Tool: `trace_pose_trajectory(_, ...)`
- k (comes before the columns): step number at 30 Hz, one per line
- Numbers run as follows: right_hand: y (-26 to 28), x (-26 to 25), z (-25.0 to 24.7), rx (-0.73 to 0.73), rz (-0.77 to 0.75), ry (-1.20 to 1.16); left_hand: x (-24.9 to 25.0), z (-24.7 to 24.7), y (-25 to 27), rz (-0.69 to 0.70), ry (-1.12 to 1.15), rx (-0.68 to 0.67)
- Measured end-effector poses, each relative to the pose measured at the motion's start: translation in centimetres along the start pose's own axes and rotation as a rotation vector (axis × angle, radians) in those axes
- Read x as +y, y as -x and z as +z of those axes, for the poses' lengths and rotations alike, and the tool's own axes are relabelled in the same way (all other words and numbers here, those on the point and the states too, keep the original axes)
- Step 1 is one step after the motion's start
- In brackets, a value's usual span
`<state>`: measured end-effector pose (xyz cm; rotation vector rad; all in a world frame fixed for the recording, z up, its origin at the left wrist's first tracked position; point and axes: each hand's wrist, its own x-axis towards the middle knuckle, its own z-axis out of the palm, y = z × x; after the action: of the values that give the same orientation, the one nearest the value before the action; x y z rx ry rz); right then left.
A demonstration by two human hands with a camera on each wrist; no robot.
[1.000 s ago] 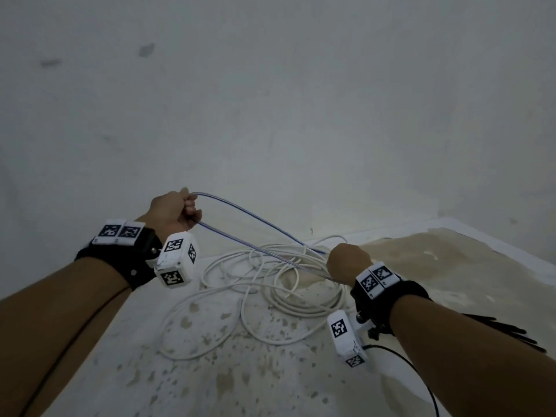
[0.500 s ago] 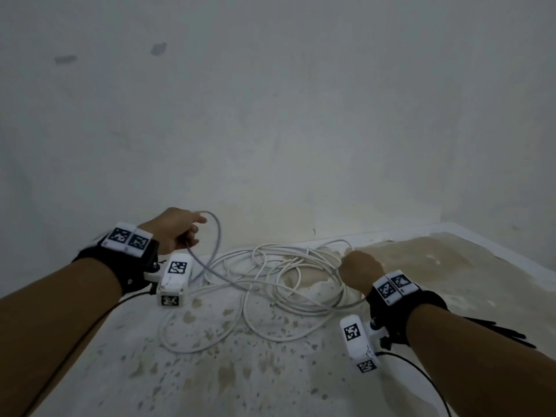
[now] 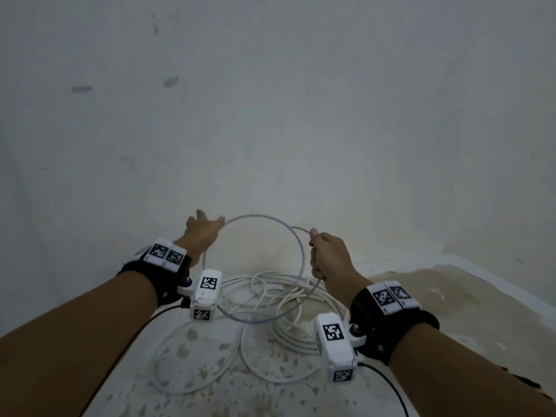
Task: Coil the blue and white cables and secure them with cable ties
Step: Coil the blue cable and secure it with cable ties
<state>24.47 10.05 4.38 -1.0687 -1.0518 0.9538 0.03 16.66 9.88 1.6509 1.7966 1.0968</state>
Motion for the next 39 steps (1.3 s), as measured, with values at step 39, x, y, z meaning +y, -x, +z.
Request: trace_pose_trajectory(39, 5.2, 1.2, 10.9, -0.482, 0.180, -0.215, -4.0, -2.6, 9.8, 0.402, 0.099, -0.114)
